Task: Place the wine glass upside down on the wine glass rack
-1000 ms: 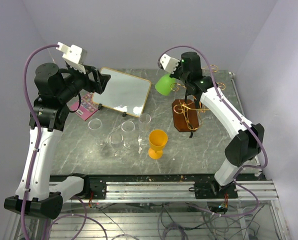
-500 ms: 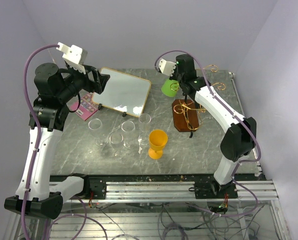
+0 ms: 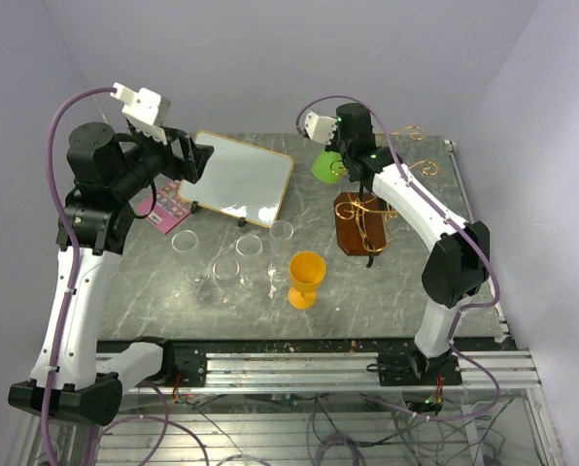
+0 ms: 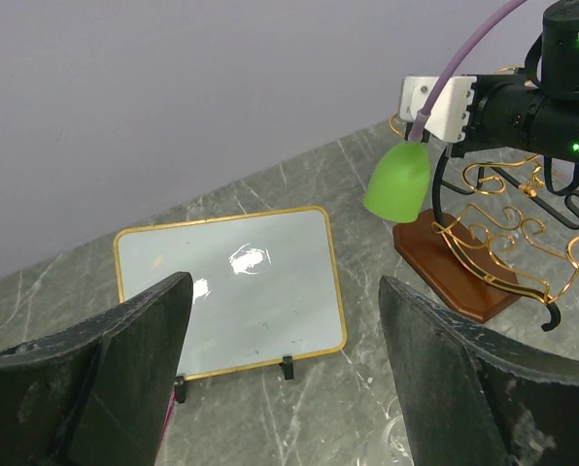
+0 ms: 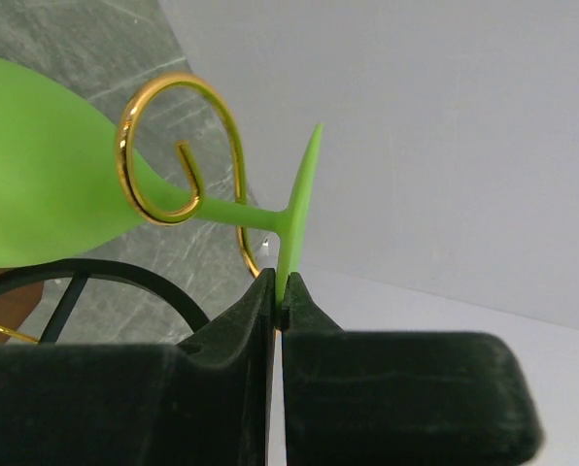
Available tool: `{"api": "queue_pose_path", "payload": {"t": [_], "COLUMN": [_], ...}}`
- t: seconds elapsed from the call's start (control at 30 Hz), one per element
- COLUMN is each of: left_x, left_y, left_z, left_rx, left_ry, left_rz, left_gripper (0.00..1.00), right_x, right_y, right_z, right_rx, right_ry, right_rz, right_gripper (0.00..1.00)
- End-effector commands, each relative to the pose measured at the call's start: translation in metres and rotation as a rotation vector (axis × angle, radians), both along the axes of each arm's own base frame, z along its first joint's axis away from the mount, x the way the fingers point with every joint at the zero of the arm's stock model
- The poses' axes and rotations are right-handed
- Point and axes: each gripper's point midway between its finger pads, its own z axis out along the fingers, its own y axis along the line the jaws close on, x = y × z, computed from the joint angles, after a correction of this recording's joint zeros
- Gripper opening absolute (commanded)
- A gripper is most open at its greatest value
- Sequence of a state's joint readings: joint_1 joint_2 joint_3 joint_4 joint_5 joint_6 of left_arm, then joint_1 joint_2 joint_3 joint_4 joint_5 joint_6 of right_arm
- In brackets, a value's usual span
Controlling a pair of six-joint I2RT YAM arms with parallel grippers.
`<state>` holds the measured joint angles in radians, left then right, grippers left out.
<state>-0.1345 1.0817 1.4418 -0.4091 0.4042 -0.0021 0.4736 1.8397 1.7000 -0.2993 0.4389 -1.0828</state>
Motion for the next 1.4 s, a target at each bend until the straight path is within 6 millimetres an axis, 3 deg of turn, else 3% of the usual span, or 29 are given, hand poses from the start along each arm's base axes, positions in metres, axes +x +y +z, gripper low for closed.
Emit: {"api": "queue_pose_path", "payload": {"t": [0.0, 0.13, 0.2, 0.6, 1.37], "left_x": [0.002, 0.001, 0.001, -0.001, 0.003], "left_y": [0.004, 0.004, 0.005, 0.004, 0.003], "left_z": [-0.004, -0.003, -0.003, -0.004, -0.009], "left_rx": [0.016, 0.017, 0.019, 0.019, 0.042], "left_ry": [-0.005, -0.008, -0.009, -0.011, -0.005], "left_rz": [0.014, 0.015, 0.016, 0.009, 0.002], "left_gripper": [0.88, 0.88, 0.88, 0.88, 0.88], "right_x": [0.006, 0.007, 0.004, 0.002, -0.009], "right_y": [0.011, 0.014, 0.029, 0.048, 0.061], "right_z": [0.017, 0.017, 0.017, 0.018, 0.018], "right_rx": [0.021, 0.012, 0.008, -0.003, -0.040], "right_ry": [-0.055, -0.060, -0.065, -0.069, -0.026], "right_rz": [0.017, 0.029, 0.058, 0.111, 0.223], "right_gripper": [0.00, 0.00, 0.00, 0.00, 0.00]}}
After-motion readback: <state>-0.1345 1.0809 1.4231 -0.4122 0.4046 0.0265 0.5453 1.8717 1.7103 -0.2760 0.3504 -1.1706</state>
